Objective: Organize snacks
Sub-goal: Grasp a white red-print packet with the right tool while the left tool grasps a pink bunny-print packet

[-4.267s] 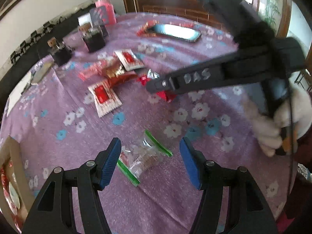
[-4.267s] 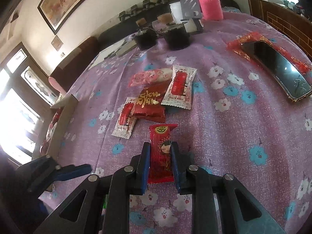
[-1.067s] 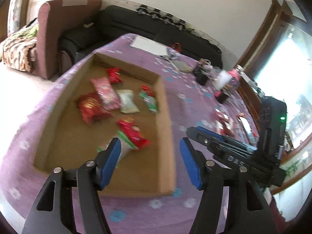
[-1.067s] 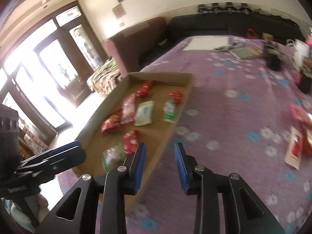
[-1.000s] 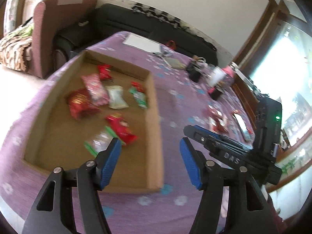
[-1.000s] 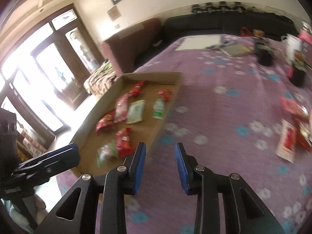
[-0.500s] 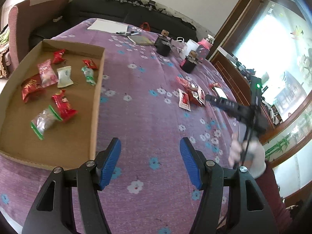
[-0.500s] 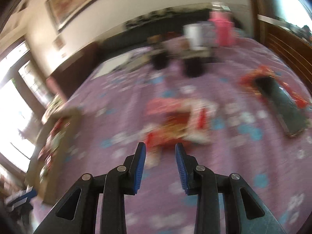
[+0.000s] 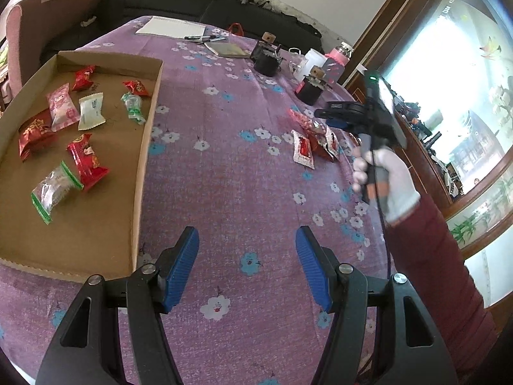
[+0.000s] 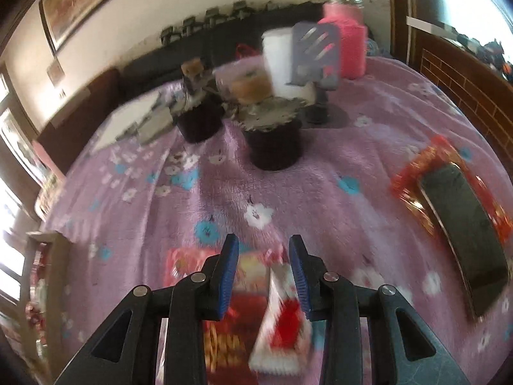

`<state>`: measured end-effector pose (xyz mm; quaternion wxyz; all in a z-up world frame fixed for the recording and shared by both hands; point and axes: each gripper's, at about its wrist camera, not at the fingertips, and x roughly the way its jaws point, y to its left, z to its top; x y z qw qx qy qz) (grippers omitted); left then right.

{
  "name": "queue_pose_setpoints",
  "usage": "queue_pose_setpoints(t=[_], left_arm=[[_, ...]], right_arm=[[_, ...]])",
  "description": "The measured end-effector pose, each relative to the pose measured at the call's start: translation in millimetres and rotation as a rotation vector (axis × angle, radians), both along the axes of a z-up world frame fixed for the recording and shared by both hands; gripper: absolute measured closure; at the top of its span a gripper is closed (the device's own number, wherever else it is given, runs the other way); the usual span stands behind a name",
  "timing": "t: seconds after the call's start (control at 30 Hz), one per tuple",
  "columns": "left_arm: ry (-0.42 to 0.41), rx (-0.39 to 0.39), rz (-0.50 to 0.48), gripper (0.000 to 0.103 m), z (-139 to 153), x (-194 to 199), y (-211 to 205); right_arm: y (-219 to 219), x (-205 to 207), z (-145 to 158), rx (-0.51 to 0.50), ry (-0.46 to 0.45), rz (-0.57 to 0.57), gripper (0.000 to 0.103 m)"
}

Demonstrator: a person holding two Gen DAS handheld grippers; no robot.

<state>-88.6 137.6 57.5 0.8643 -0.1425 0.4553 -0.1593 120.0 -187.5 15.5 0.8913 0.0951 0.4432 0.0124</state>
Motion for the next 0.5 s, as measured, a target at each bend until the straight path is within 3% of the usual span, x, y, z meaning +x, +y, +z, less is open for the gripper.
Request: queue_pose_setpoints(t=[0.17, 0.27, 0.4, 0.47, 0.5], left_arm=[[-0.011, -0.003, 0.016, 0.041, 1, -2, 8], [-0.013, -0.011, 0.015, 0.041, 0, -2, 9], [-0.008, -0.023, -0.004, 0.041, -4, -3, 3], [-0.004, -0.026, -0.013, 0.041, -6, -3, -1], [-0.005, -0.028, -0.019, 0.041, -6, -4, -3]], right_arm=[[15, -1, -18, -0.032, 0.067, 0.024, 0.07], [23, -27, -18, -0.025, 0.095, 0.087, 0.069], [37, -86, -12, 0.059, 0.136, 0.241, 0.071], [33, -118, 0, 0.147, 0.091, 0.301, 0.071], [28, -125, 7, 0.139, 0.055, 0.292, 0.068]])
